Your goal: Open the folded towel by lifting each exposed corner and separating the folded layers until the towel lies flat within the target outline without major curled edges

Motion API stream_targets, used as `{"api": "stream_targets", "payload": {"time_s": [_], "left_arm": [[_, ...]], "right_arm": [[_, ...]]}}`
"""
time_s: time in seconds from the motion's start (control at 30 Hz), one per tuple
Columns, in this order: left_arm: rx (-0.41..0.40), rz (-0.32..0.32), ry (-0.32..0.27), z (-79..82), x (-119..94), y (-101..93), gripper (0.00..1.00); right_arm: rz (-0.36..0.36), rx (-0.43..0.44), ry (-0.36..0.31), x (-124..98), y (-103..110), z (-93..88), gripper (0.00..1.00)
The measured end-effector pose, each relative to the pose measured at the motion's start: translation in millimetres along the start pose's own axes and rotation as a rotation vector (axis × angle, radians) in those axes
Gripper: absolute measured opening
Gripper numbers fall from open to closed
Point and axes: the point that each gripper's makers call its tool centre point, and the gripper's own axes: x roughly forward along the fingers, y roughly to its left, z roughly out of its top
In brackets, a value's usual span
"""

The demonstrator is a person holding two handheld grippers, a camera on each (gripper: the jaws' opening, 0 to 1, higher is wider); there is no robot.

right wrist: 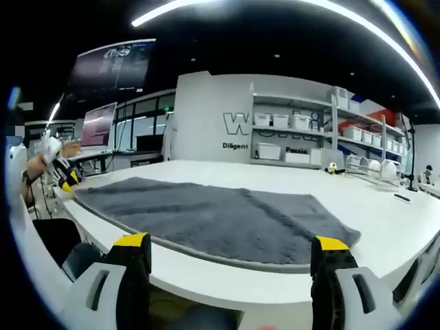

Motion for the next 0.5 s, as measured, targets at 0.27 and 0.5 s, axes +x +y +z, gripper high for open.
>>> {"api": "stream_targets", "payload": {"time_s": [0.27, 0.5], "left_arm": [[-0.352, -0.064, -0.415, 52.5, -13, -2.9, 0.51], [-0.436, -0.055, -0.389, 51.5, 4, -19.6, 0.88]], "right_arm": [[-0.01, -0.006, 0.011, 2, -2, -1.0, 0.99], [-0.031, -0.011, 0.029, 1, -6, -4.5, 0.99]]}}
